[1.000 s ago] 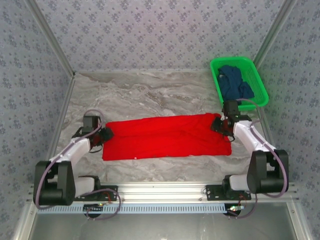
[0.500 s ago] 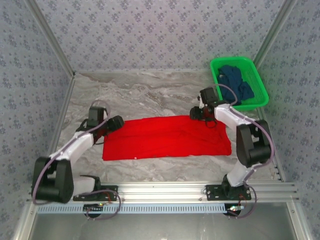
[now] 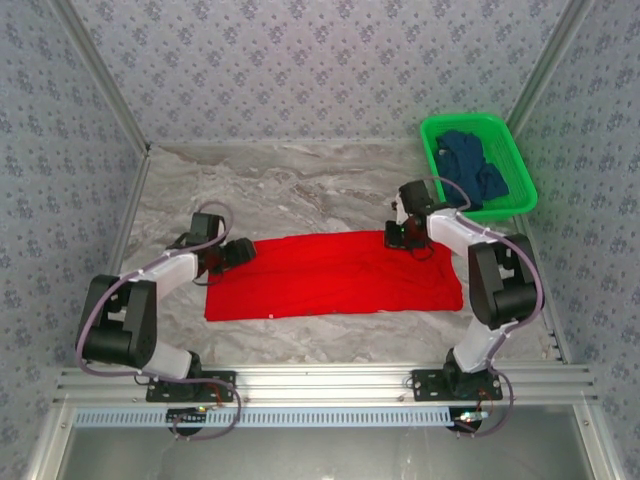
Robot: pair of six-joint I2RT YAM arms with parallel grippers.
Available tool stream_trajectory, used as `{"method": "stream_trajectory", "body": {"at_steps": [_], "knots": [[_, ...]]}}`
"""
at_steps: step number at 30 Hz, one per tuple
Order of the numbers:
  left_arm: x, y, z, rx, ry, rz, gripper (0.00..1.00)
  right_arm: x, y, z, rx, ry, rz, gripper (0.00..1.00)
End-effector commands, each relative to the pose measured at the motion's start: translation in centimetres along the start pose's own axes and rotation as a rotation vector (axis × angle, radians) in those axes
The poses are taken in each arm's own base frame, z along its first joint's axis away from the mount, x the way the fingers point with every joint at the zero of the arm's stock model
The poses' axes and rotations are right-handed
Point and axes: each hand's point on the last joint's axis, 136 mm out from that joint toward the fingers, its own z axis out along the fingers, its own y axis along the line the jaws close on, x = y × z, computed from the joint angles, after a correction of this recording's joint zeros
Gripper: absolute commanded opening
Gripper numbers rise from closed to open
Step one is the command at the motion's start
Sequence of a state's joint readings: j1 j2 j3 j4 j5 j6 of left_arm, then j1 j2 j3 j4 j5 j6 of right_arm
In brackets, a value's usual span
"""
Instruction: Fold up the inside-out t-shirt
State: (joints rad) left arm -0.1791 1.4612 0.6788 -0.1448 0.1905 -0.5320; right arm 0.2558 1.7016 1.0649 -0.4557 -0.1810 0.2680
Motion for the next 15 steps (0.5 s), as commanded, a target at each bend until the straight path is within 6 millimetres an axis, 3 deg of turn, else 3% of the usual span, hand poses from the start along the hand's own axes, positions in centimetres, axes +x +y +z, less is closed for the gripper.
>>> {"method": "stream_trajectory", "body": {"at_steps": [1,8,15], "knots": [[1.1,1.0,0.7,-0.032,0.029,0.012,0.73,2.0,1.1,-1.5,-0.03,0.039,-0.017,0.11],[1.3,1.4,0.9,-0.051,0.038,0.02,0.73,5.1,4.5,-3.7,-0.105,0.063,-0.082,0.03],[1.0,1.4,0.7,-0.061,0.036,0.032,0.73,11.9,7.5,-3.1,-0.128,0.221,-0.143,0.11]]}}
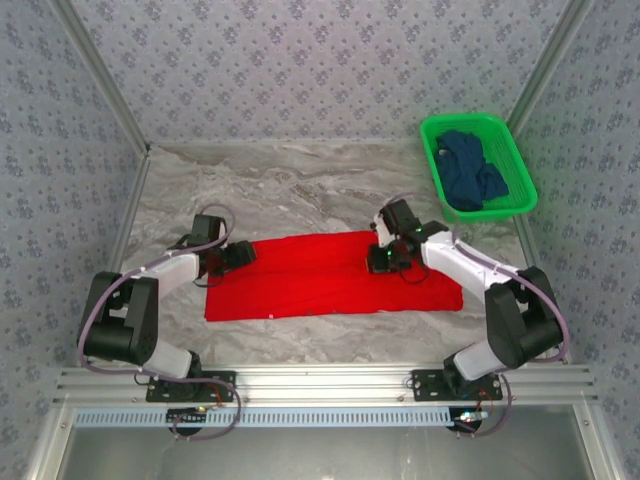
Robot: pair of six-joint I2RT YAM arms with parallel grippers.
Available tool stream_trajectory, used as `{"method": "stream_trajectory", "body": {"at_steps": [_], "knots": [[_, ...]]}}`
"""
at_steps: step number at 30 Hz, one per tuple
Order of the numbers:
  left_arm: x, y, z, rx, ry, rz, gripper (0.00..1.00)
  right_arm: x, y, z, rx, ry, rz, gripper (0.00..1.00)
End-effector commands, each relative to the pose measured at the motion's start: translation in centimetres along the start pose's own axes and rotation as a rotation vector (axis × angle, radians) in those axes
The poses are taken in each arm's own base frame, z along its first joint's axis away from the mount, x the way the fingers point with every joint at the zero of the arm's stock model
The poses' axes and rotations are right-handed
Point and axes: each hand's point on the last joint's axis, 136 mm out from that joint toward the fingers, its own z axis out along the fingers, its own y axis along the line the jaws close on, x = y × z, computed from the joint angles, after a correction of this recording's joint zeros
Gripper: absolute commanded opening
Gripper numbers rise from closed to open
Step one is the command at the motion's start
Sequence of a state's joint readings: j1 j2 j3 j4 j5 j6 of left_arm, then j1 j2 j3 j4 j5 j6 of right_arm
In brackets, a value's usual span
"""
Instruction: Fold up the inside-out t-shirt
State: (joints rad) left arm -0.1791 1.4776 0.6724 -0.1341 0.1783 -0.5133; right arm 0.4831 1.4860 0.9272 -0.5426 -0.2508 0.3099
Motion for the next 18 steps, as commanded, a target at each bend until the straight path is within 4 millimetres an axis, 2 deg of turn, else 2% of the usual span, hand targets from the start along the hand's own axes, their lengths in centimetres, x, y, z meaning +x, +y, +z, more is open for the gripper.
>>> {"method": "stream_trajectory", "body": {"at_steps": [1,7,9,11,13,14,15,18], "knots": [[0.8,0.9,0.3,-0.046,0.033,0.016,0.73,4.4,1.0,0.3,0.0,0.142,0.02,0.13],[0.8,0.7,0.3,-0.038,0.039,0.019,0.73,5.5,2.7,-2.6,-0.053,0.131,-0.046,0.2],[0.8,0.7,0.2,-0.039,0.038,0.021,0.74,5.3,2.9,-3.4,-0.069,0.106,-0.047,0.26],[0.7,0.5,0.1,-0.034,0.033,0.024,0.73,4.2,2.1,-4.2,-0.053,0.061,-0.028,0.31],[0.6,0.0,-0.3,-0.021,0.025,0.035,0.73,2.9,-0.3,-4.9,0.031,0.007,0.052,0.35],[0.5,-0.4,-0.5,-0.011,0.017,0.043,0.74,2.5,-2.5,-5.3,0.098,-0.013,0.125,0.37],[0.5,-1.0,-0.8,0.004,0.009,0.056,0.74,2.3,-4.8,-5.8,0.169,-0.028,0.197,0.38],[0.5,-3.8,-1.9,0.07,-0.03,0.11,0.74,2.5,-9.4,-6.7,0.308,-0.058,0.329,0.43]]}}
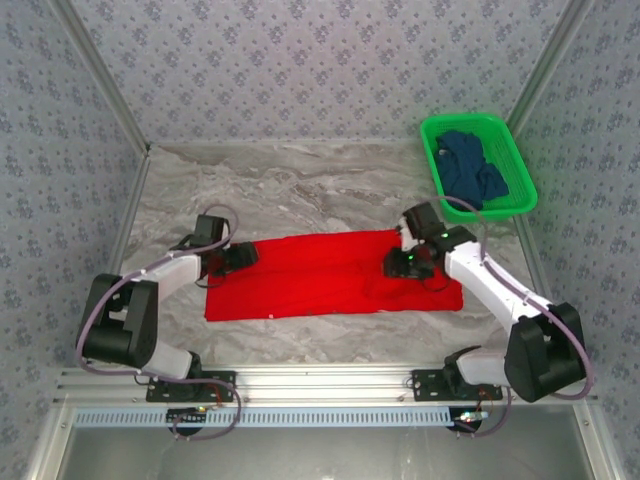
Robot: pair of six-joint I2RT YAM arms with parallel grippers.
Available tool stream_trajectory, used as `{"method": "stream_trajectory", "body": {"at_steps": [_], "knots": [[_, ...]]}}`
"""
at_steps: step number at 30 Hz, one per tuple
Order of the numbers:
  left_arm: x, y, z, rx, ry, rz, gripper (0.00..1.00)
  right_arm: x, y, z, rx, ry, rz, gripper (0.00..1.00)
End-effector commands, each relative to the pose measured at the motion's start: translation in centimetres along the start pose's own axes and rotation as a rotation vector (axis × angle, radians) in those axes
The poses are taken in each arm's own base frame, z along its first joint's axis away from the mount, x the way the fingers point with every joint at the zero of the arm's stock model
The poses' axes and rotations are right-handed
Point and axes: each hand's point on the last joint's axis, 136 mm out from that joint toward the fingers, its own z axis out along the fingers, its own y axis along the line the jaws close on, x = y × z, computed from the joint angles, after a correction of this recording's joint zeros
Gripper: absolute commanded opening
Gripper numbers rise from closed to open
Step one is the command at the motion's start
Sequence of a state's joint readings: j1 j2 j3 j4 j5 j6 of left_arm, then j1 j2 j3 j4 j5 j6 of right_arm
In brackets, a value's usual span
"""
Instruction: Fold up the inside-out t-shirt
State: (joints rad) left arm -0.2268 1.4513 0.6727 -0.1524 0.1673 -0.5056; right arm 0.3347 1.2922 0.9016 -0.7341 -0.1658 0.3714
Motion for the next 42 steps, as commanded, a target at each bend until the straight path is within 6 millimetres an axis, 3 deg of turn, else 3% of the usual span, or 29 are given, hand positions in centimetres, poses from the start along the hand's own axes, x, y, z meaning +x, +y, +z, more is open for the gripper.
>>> {"method": "stream_trajectory", "body": {"at_steps": [1,5,10,15,18,24,28,34,38,40,42], "knots": [[-0.3,-3.7,-1.8,0.085,-0.051,0.084,0.74,0.0,-5.5,-0.7,0.21,-0.021,0.157,0.43],[1.2,-9.7,-3.0,0.209,-0.058,0.183,0.75,0.9,-6.9,0.2,0.234,-0.01,0.238,0.47],[5.4,-17.2,-2.5,0.363,0.053,0.297,0.76,1.5,-6.7,2.2,0.176,0.011,0.281,0.49],[10.3,-24.2,-1.5,0.458,0.189,0.428,0.76,3.4,-8.2,2.2,0.243,0.049,0.282,0.29],[12.9,-26.7,-0.6,0.469,0.26,0.482,0.75,4.9,-8.4,2.3,0.241,0.058,0.305,0.22],[16.4,-28.8,1.4,0.457,0.36,0.536,0.65,6.6,-8.6,1.9,0.229,0.047,0.342,0.16],[18.3,-29.5,2.6,0.449,0.427,0.551,0.49,6.6,-8.3,1.2,0.206,0.006,0.349,0.12],[18.6,-29.6,2.9,0.446,0.444,0.549,0.21,7.2,-8.4,0.0,0.206,-0.011,0.372,0.08],[18.7,-29.6,2.6,0.453,0.451,0.554,0.11,7.9,-8.9,0.4,0.224,-0.007,0.412,0.11],[19.0,-29.3,2.6,0.453,0.469,0.551,0.07,8.8,-9.4,0.9,0.247,0.013,0.439,0.17],[19.5,-28.8,2.7,0.443,0.492,0.547,0.05,8.4,-9.7,0.9,0.265,-0.018,0.464,0.24]]}}
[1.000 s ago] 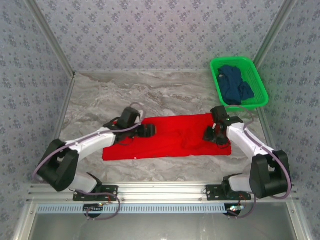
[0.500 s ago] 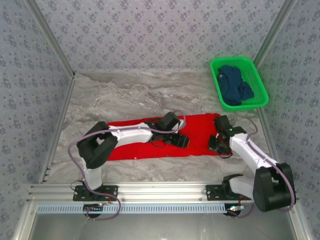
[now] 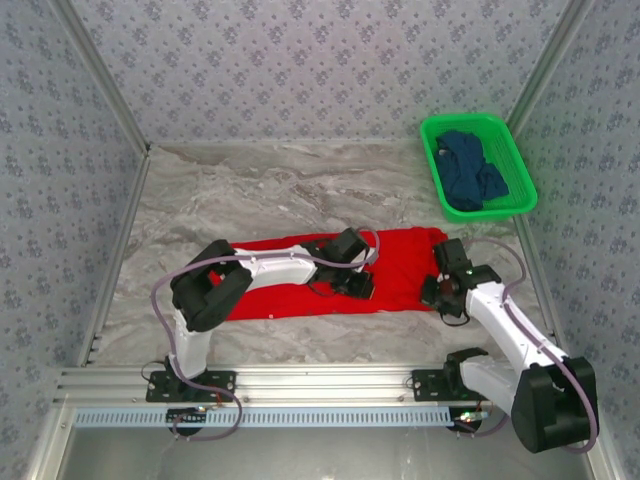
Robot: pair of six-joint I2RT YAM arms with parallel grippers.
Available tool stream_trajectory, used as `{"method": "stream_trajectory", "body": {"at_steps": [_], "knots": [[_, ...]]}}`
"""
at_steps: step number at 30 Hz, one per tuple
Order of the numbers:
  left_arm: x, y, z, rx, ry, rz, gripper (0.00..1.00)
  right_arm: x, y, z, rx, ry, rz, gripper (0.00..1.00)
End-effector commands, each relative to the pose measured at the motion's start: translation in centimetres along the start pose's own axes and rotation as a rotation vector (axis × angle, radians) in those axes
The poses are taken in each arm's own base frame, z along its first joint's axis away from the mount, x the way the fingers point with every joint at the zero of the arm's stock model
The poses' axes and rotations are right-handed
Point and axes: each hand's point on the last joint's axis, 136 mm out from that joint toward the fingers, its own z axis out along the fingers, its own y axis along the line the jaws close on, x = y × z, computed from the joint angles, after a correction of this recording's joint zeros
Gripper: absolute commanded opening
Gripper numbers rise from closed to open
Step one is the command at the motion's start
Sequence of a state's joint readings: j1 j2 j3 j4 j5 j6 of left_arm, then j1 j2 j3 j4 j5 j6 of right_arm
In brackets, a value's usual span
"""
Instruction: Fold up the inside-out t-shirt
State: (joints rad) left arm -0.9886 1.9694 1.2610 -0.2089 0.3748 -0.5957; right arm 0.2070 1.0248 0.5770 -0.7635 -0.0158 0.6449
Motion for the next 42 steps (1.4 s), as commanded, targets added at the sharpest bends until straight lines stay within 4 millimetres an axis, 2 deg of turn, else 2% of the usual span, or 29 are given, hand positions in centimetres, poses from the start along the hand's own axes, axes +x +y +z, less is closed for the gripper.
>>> {"method": "stream_trajectory", "body": {"at_steps": [1,3,5,9,10,14,16,18,21,23,27,32,33,36,40,42], "knots": [[1.0,-0.3,-0.1,0.013,0.048,-0.001,0.09,0.3,-1.6,0.1,0.07,-0.011,0.068,0.28],[1.3,0.3,-0.2,-0.02,0.06,0.0,0.22,-0.2,-1.7,-0.6,0.078,-0.046,0.068,0.35],[1.2,0.6,-0.7,-0.051,0.052,0.01,0.33,-1.4,-1.0,-1.8,0.05,-0.105,0.047,0.39],[0.1,0.3,-2.6,-0.081,-0.004,0.045,0.44,-5.4,2.6,-4.4,-0.086,-0.258,-0.011,0.46],[-0.2,0.2,-3.2,-0.09,-0.024,0.057,0.46,-6.4,3.6,-4.6,-0.107,-0.28,-0.08,0.47],[-1.8,0.2,-5.6,-0.119,-0.122,0.086,0.51,-10.9,7.1,-4.0,-0.153,-0.326,-0.176,0.42],[-2.6,-0.4,-6.3,-0.089,-0.172,0.114,0.53,-12.9,9.2,-3.3,-0.197,-0.334,-0.22,0.38],[-3.4,-1.4,-6.4,-0.04,-0.206,0.143,0.54,-14.6,10.8,-2.4,-0.247,-0.333,-0.232,0.36],[-4.1,-3.2,-5.1,0.063,-0.212,0.169,0.54,-17.0,12.2,-0.5,-0.285,-0.3,-0.227,0.33],[-4.5,-3.7,-3.9,0.102,-0.212,0.179,0.54,-18.3,12.2,1.0,-0.262,-0.283,-0.218,0.32],[-4.9,-3.3,-1.3,0.094,-0.185,0.182,0.52,-20.1,10.6,4.0,-0.188,-0.223,-0.177,0.29],[-3.4,-1.8,2.0,0.063,-0.11,0.178,0.51,-21.0,8.6,7.4,-0.119,-0.142,-0.131,0.28],[-3.0,-1.5,2.5,0.057,-0.097,0.176,0.51,-21.9,8.8,7.4,-0.12,-0.148,-0.133,0.28],[-2.0,-0.6,3.2,0.037,-0.074,0.168,0.51,-22.7,9.2,7.8,-0.142,-0.146,-0.156,0.29],[-1.1,0.4,3.4,0.013,-0.052,0.165,0.51,-24.0,9.9,5.8,-0.131,-0.194,-0.196,0.35],[-0.9,0.5,3.4,0.007,-0.048,0.167,0.51,-23.4,9.3,4.9,-0.089,-0.187,-0.199,0.37]]}}
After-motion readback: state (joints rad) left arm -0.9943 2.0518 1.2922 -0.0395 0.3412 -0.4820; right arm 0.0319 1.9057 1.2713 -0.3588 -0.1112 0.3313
